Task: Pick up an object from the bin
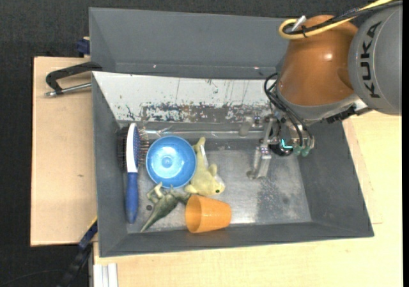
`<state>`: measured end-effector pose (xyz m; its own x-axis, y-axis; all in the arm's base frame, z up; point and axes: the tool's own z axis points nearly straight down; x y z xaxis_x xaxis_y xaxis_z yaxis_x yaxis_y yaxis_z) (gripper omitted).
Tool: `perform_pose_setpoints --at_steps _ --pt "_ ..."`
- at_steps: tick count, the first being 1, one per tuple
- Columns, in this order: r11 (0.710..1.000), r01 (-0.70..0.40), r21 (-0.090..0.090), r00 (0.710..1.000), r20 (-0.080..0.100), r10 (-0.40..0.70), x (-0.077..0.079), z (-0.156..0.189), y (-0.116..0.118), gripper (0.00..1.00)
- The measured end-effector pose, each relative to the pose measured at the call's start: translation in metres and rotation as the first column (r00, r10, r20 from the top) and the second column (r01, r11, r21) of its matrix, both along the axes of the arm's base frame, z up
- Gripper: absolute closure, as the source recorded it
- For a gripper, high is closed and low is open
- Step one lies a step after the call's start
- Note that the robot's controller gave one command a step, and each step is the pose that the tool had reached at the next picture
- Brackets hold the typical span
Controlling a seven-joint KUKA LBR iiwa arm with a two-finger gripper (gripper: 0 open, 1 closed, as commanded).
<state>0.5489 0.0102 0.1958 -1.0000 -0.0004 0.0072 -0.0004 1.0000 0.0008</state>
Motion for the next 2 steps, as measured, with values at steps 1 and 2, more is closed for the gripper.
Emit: perform_pose_setpoints --at_steps 1,2 --pt "1.000 -0.028 0.001 1.000 0.000 0.028 0.005 -0.097 0.030 0.00" --pt "1.000 0.020 0.000 1.000 0.004 -0.020 -0.033 -0.083 0.020 0.00"
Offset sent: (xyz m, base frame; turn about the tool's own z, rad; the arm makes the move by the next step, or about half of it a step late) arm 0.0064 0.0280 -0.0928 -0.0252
